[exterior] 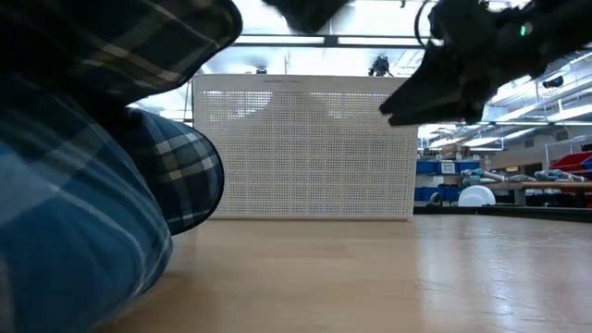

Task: Sort clothes
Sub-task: Put the black sock into the white bin, then put the blue plaid shirt into the white bin

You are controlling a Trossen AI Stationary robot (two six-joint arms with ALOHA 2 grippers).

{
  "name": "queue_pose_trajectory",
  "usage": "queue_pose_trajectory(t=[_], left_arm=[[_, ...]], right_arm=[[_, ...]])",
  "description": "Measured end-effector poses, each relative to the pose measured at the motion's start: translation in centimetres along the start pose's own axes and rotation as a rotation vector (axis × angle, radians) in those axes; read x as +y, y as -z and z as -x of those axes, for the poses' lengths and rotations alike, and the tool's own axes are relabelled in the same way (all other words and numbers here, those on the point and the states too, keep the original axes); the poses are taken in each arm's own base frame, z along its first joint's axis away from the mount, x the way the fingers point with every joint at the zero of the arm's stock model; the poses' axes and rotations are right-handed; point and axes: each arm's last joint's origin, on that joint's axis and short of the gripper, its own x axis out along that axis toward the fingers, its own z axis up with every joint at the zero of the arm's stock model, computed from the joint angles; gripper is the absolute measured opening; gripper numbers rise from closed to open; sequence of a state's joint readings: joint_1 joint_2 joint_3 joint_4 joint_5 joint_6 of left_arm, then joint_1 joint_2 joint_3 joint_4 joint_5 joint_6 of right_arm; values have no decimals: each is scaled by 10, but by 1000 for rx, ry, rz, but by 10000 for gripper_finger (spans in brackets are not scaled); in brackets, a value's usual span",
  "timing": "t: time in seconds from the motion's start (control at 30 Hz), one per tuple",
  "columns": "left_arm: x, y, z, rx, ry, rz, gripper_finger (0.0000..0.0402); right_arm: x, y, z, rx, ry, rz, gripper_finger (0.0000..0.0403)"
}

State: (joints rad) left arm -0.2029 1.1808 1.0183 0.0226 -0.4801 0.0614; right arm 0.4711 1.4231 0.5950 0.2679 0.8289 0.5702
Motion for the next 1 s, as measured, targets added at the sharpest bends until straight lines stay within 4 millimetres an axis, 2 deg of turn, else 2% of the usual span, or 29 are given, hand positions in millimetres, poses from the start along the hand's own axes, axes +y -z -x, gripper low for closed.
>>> queue_pose_trajectory(t=[0.07,0.17,0.27,0.4,0.57,0.7,0.87,1.0], left_arm=[[21,-23,-2,-56,-99,-17,1],[50,-39,-9,-58,-254,-12,1],[75,-42,-13,-32,-345,30,5],[89,-34,-14,30,-351,74,22],[89,-24,-14,125,-237,114,64],[81,-18,-12,191,-146,138,91],[63,-16,3,257,-11,148,98],[42,-12,21,252,-46,123,95]], right_arm=[[-2,9,-8,-13,-17,-10,195],[-3,17,-18,-7,-44,-35,194],[-3,22,-26,36,-76,-26,194],[-3,22,-32,71,-114,-12,194],[-2,22,-32,77,-141,0,193],[-1,22,-31,81,-171,10,192],[3,17,-31,56,-246,35,193],[7,12,-30,8,-299,71,192]])
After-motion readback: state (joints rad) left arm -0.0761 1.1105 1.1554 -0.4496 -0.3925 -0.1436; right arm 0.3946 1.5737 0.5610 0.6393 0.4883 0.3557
